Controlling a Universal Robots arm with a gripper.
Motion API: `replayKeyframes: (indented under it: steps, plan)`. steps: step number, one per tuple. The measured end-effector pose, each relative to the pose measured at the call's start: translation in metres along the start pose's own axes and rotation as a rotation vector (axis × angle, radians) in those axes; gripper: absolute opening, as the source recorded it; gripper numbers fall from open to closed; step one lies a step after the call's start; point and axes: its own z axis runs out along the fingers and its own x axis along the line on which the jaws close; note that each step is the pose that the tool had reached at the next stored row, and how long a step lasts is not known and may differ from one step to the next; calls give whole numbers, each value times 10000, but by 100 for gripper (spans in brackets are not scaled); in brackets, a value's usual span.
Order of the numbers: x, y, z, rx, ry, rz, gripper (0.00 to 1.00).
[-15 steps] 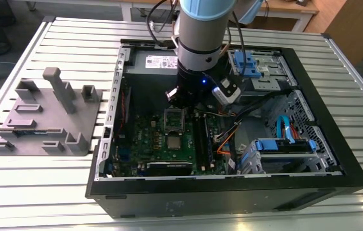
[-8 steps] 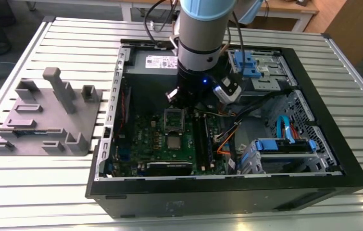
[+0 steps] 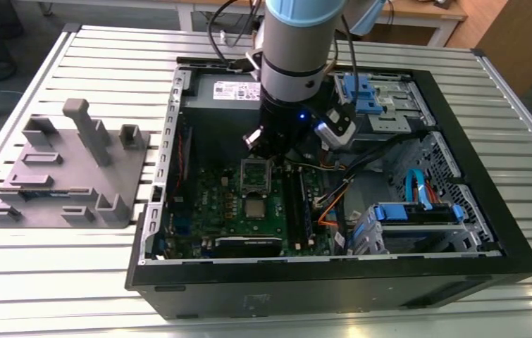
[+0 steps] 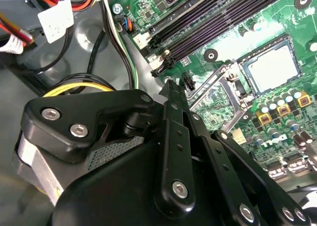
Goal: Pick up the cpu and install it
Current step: 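Close the cpu cover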
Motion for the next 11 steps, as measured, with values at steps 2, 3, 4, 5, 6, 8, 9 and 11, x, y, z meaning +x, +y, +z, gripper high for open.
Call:
replayKeyframes:
  steps: [2,3,4,5,6,8,9,11]
  plan:
    - [0,-1,-15,-5,4,-104,11]
    - [0,-1,-14,-9,4,-144,11]
    - [0,-1,-14,-9,4,-148,11]
    - [0,-1,-14,-9,4,-150,11]
    - [0,-1,-15,-9,5,-152,11]
    - [0,-1,-15,-10,8,-173,11]
    - [0,-1,-16,-15,12,-278,11]
    - [-1,-1,-16,-33,28,-630,11]
